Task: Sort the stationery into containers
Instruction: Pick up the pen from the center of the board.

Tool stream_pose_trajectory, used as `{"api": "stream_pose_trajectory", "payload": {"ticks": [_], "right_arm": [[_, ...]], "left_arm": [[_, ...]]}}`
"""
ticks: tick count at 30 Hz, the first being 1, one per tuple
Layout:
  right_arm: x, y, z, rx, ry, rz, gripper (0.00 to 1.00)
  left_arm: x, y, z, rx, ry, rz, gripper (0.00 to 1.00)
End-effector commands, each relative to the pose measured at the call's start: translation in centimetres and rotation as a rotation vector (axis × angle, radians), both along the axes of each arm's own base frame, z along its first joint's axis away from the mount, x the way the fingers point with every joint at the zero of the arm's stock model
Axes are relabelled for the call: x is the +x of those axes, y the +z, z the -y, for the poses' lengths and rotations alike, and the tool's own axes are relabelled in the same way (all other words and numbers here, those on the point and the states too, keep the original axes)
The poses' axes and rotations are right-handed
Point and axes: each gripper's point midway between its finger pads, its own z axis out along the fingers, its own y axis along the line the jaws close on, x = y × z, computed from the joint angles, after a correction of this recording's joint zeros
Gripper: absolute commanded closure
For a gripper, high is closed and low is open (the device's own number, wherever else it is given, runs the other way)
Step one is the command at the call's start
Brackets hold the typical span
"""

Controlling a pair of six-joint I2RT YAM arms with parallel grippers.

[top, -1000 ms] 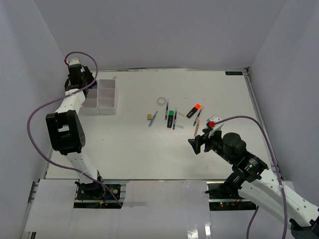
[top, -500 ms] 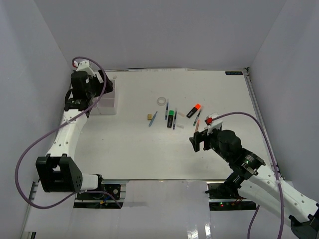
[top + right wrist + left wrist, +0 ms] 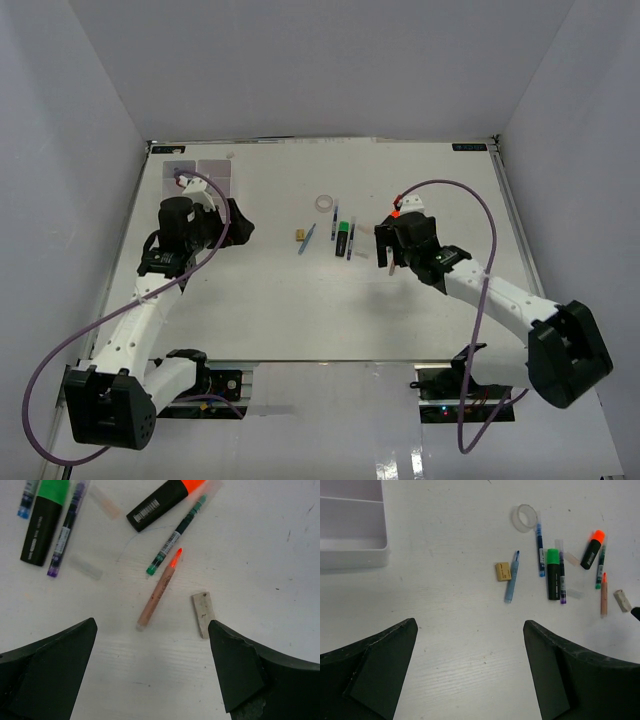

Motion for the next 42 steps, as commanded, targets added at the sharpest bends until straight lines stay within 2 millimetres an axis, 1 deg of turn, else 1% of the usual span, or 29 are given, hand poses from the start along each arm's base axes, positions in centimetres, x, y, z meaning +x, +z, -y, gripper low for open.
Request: {"api": "stream_pose_trajectory", "payload": {"ticks": [1, 2, 3, 4, 5, 6, 7, 8, 9, 10, 11, 12, 13, 14, 15, 16, 21, 23, 26, 29, 31, 35, 36, 38, 39, 42], "right_arm": [[4.2, 1.0, -0.7, 0.090, -0.083, 0.031, 0.00], [5.2, 0.8, -0.1, 0.093, -0.110, 0.033, 0.02], [6.2, -0.2, 0.0, 0.086, -0.130, 0.020, 0.05], [7.2, 0.2, -0.2, 0.099, -0.141, 0.028, 0.09], [8.1, -0.1, 0.4, 0.103, -0.165, 0.023, 0.11], [8.8, -1.2, 0.2, 0.102, -0.167, -0.001, 0.12], [9.3, -1.6, 0.1, 0.108, -0.177, -0.009, 0.17], [10.4, -1.1, 0.1, 0.122, -0.192, 0.001, 0.20], [10.9, -2.2, 0.1, 0.113, -0.200, -0.023, 0.23], [11.7, -2.0, 0.0, 0.126, -0.212, -0.017, 0.31], [12.0, -2.1, -0.1, 0.129, -0.215, -0.019, 0.33], [12.4, -2.9, -0.1, 0.122, -0.222, -0.033, 0.36], [12.6, -3.1, -0.1, 0.123, -0.232, -0.037, 0.37], [13.2, -2.9, -0.2, 0.128, -0.240, -0.028, 0.39], [13.3, -3.6, 0.0, 0.118, -0.255, -0.041, 0.42], [13.5, -3.8, 0.0, 0.122, -0.264, -0.043, 0.49], [14.2, -5.4, 0.7, 0.118, -0.333, -0.063, 0.57], [14.2, -5.8, 0.8, 0.123, -0.354, -0.070, 0.59], [14.2, -6.5, 1.2, 0.120, -0.383, -0.077, 0.64], [14.2, -7.2, 1.4, 0.115, -0.405, -0.086, 0.65], [14.3, -7.5, 1.3, 0.119, -0.415, -0.089, 0.69], [14.3, -8.5, 1.8, 0.122, -0.443, -0.109, 0.74], [14.3, -8.7, 1.9, 0.122, -0.450, -0.110, 0.78], [14.3, -8.9, 2.2, 0.123, -0.473, -0.109, 0.83], [14.4, -8.9, 2.3, 0.127, -0.482, -0.108, 0.87], [14.5, -8.9, 2.7, 0.146, -0.515, -0.102, 0.92]], "left_arm": [[-0.3, 0.7, 0.7, -0.020, -0.036, 0.042, 0.02], [-0.4, 0.7, 0.7, -0.024, -0.036, 0.041, 0.02], [-0.4, 0.7, 0.7, -0.024, -0.034, 0.042, 0.02], [-0.5, 0.7, 0.7, -0.022, -0.031, 0.043, 0.02], [-0.4, 0.6, 0.5, -0.014, -0.018, 0.044, 0.02], [-0.5, 0.6, 0.3, -0.011, -0.011, 0.044, 0.02], [-0.5, 0.6, 0.3, -0.008, -0.006, 0.044, 0.02], [-0.6, 0.5, 0.1, -0.005, 0.000, 0.045, 0.02], [-0.6, 0.6, 0.1, -0.004, 0.003, 0.048, 0.02], [-0.6, 0.7, 0.1, -0.005, 0.001, 0.051, 0.02], [-0.6, 0.6, 0.2, -0.006, -0.001, 0.049, 0.02], [-0.6, 0.6, 0.2, -0.007, -0.002, 0.047, 0.02], [-0.6, 0.7, 0.3, -0.009, -0.005, 0.048, 0.02], [-0.7, 0.5, 0.3, -0.007, -0.005, 0.044, 0.02], [-0.7, 0.5, 0.3, -0.008, -0.005, 0.044, 0.02], [-0.7, 0.5, 0.4, -0.008, -0.006, 0.042, 0.02], [-0.7, 0.4, 0.4, -0.011, -0.010, 0.040, 0.02], [-0.7, 0.4, 0.5, -0.012, -0.011, 0.038, 0.02], [-0.8, 0.2, 0.6, -0.015, -0.015, 0.033, 0.02], [-0.8, 0.2, 0.6, -0.015, -0.016, 0.033, 0.02], [-0.8, 0.3, 0.6, -0.015, -0.016, 0.034, 0.02], [-0.8, 0.2, 0.6, -0.013, -0.015, 0.035, 0.02], [-0.8, 0.2, 0.5, -0.012, -0.014, 0.034, 0.02], [-0.8, 0.1, 0.5, -0.010, -0.013, 0.033, 0.02], [-0.8, 0.2, 0.5, -0.011, -0.013, 0.034, 0.02], [-0.7, 0.1, 0.4, -0.008, -0.009, 0.033, 0.02]]}}
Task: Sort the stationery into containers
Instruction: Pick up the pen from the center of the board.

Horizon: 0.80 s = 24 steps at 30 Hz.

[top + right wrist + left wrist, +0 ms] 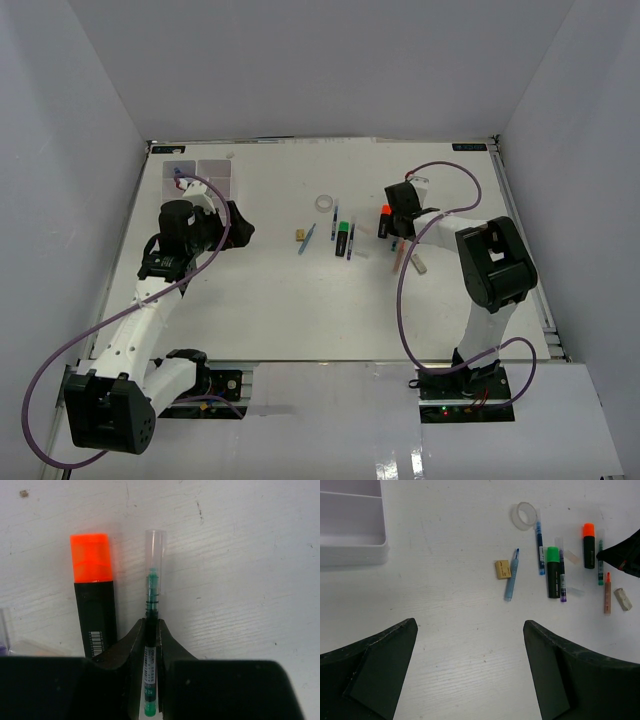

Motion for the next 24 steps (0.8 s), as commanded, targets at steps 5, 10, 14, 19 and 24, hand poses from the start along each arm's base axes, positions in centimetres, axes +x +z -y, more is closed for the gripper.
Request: {"api": "stream_pose_trajectory", "payload": {"ticks": [5, 10, 14, 19, 24], "right_arm": [[2.4, 2.7, 0.8, 0.035, -0.093, 0.102, 0.92], [3.2, 7.9, -1.0, 0.119, 0.029, 0.262, 0.92], [0.7, 14.1, -5.0, 0.197, 0.310, 0.441, 0.92], [-6.7, 20.3, -11.6, 0.276, 0.798, 0.687, 0.92], [-13.5, 24.0, -16.3, 0.309, 1.108, 0.841, 0.92]], "left_arm": [[-0.1, 0.6, 0.1, -0.008, 0.002, 0.024, 0.02], [-0.4, 1.8, 1.4, -0.061, -0.050, 0.034, 0.02], [-1.1, 4.9, 3.3, -0.170, -0.122, 0.055, 0.02], [-1.5, 9.9, 5.7, -0.338, -0.212, 0.082, 0.02], [-1.6, 13.1, 8.7, -0.452, -0.278, 0.106, 0.02]]}}
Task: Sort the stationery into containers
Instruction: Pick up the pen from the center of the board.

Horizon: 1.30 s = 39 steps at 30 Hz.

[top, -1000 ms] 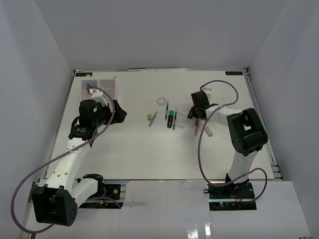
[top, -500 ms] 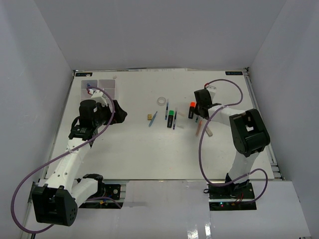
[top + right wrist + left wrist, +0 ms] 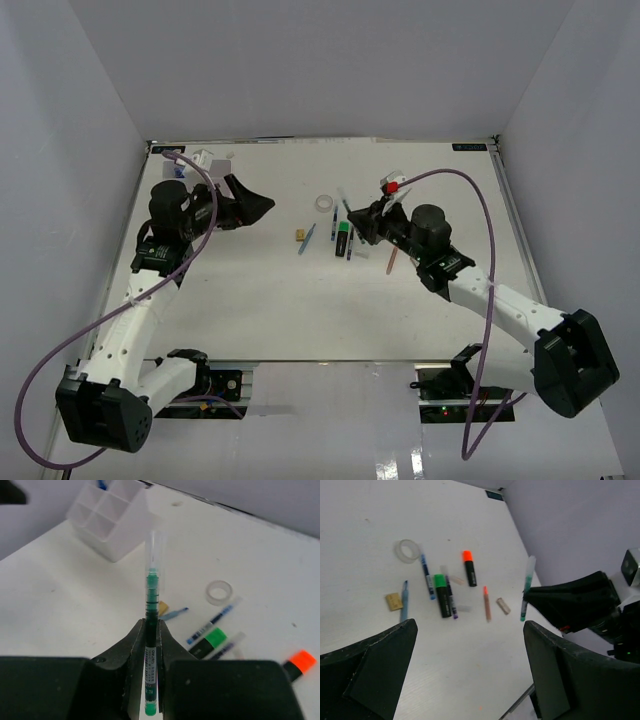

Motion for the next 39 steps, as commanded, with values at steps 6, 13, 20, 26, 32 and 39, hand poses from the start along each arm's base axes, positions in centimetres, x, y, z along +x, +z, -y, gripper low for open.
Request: {"api": "stream_pose_trajectory", "payload": {"ticks": [6, 13, 20, 26, 32, 39], "right_arm": [[-8.1, 5.8, -5.9, 0.054, 0.405, 0.293, 0.92], [-9.0, 6.0, -6.6, 0.061, 0.433, 0.308, 0.92], [-9.0, 5.7, -6.6, 0.068, 0.431, 0.305, 0.92], [-8.7, 5.4, -6.5, 0.063, 0.412, 0.300, 0.92], [-8.3, 4.8, -6.5, 0.056, 0.395, 0.286, 0.87], [-7.2, 3.1, -5.3, 0.000, 0.304, 0.222, 0.08]], "left_arm": [[-1.0, 4.9, 7.4, -0.129, -0.121, 0.039, 0.04], [-1.9, 5.0, 11.2, -0.108, -0.165, 0.040, 0.14], [-2.5, 4.3, 12.8, -0.080, -0.176, 0.041, 0.49], [-2.5, 4.0, 13.4, -0.055, -0.173, 0.055, 0.87], [-2.1, 3.0, 13.0, -0.017, -0.146, 0.068, 1.00], [0.8, 3.1, 8.7, 0.154, 0.090, 0.151, 1.00]]}}
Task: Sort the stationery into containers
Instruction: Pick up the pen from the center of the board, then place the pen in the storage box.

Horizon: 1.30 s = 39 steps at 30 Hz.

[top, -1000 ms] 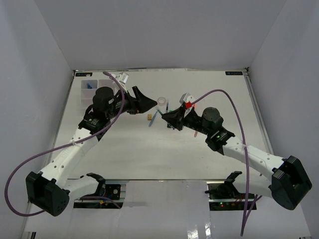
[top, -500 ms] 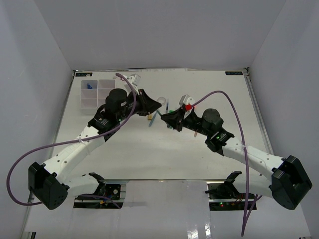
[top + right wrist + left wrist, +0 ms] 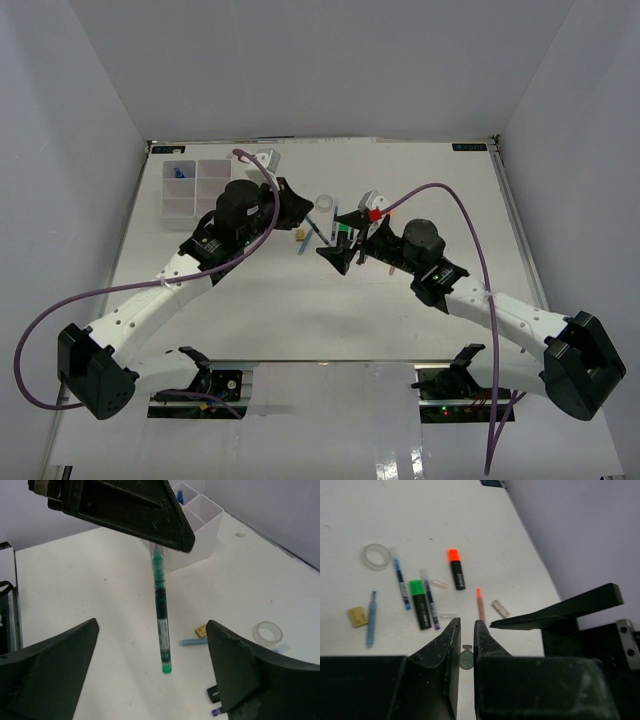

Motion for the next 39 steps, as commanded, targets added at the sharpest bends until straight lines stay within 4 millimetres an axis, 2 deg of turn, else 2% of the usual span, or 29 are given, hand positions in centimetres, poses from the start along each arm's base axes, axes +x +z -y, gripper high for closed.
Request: {"api": "stream_pose_trajectory", "payload": {"ticks": [1, 4, 6, 7, 8, 9, 11, 12, 14, 15, 16, 17, 18, 19, 20, 21, 23, 24, 26, 28, 30, 31, 33, 34, 37, 39], "right_arm": [[0.8, -0.1, 1.1, -0.010, -0.085, 0.003, 0.01], [1.2, -1.2, 2.5, -0.061, -0.154, -0.007, 0.09], [1.2, -1.3, 3.3, -0.075, -0.185, -0.012, 0.10], [1.2, -2.2, 3.8, -0.099, -0.208, -0.028, 0.10], [1.3, -2.4, 4.2, -0.106, -0.222, -0.033, 0.10], [1.3, -2.2, 4.6, -0.103, -0.242, -0.030, 0.10], [1.0, -3.1, 5.2, -0.125, -0.255, -0.047, 0.10], [1.0, -2.9, 5.5, -0.120, -0.266, -0.041, 0.10], [0.8, -3.3, 5.8, -0.127, -0.271, -0.048, 0.10], [0.7, -3.3, 5.9, -0.128, -0.272, -0.049, 0.10], [0.7, -3.6, 6.0, -0.136, -0.276, -0.053, 0.10], [0.7, -3.5, 6.1, -0.134, -0.280, -0.051, 0.10], [0.7, -3.6, 6.2, -0.137, -0.283, -0.050, 0.10], [0.7, -3.6, 6.3, -0.139, -0.285, -0.049, 0.10], [0.7, -3.8, 6.4, -0.140, -0.287, -0.050, 0.10], [0.6, -4.0, 6.4, -0.143, -0.288, -0.052, 0.10], [0.6, -4.1, 6.5, -0.145, -0.288, -0.054, 0.10], [0.6, -4.3, 6.5, -0.150, -0.290, -0.056, 0.10], [0.6, -4.6, 6.5, -0.155, -0.290, -0.061, 0.10], [0.6, -4.8, 6.5, -0.159, -0.292, -0.064, 0.10], [0.7, -5.2, 6.4, -0.167, -0.294, -0.071, 0.10], [0.8, -5.3, 6.5, -0.170, -0.297, -0.075, 0.10], [0.9, -5.7, 6.3, -0.182, -0.292, -0.085, 0.09], [1.0, -6.1, 6.2, -0.192, -0.291, -0.092, 0.09], [1.3, -6.5, 6.2, -0.205, -0.304, -0.117, 0.08], [2.1, -7.0, 6.8, -0.222, -0.365, -0.134, 0.08]], "left_arm": [[2.5, 2.4, -4.5, 0.118, 0.232, 0.124, 1.00], [4.9, 3.4, -8.2, 0.220, 0.381, 0.181, 0.99], [6.3, 4.3, -10.3, 0.246, 0.444, 0.205, 0.97], [7.9, 4.2, -12.5, 0.271, 0.496, 0.207, 0.97], [8.8, 4.2, -13.8, 0.279, 0.525, 0.204, 0.96], [10.1, 4.8, -16.5, 0.281, 0.592, 0.205, 0.95], [12.0, 4.7, -18.5, 0.308, 0.642, 0.207, 0.95], [13.0, 4.7, -20.4, 0.318, 0.685, 0.205, 0.94], [14.6, 5.8, -21.9, 0.318, 0.718, 0.223, 0.94], [16.1, 4.4, -23.1, 0.335, 0.731, 0.186, 0.94], [17.0, 5.1, -23.5, 0.317, 0.741, 0.192, 0.94], [18.2, 3.8, -23.8, 0.326, 0.740, 0.165, 0.94], [18.9, 3.5, -24.6, 0.326, 0.749, 0.161, 0.94], [19.6, 4.3, -25.0, 0.315, 0.763, 0.184, 0.94], [20.2, 3.9, -25.3, 0.320, 0.768, 0.184, 0.94], [21.2, 2.7, -26.0, 0.332, 0.778, 0.164, 0.94], [22.4, 2.8, -26.8, 0.321, 0.792, 0.171, 0.94], [23.3, 1.5, -27.3, 0.324, 0.786, 0.145, 0.94], [24.3, 1.1, -27.9, 0.315, 0.794, 0.139, 0.94], [25.2, -0.4, -28.3, 0.318, 0.787, 0.126, 0.92], [26.0, -0.7, -28.3, 0.314, 0.782, 0.140, 0.87], [26.4, -1.8, -28.2, 0.318, 0.776, 0.123, 0.86], [26.8, -2.8, -28.2, 0.313, 0.767, 0.108, 0.82], [27.0, -3.5, -30.1, 0.314, 0.796, 0.090, 0.77], [27.0, -4.6, -30.6, 0.300, 0.803, 0.057, 0.67], [26.8, -5.1, -31.0, 0.289, 0.801, 0.040, 0.55]]}}
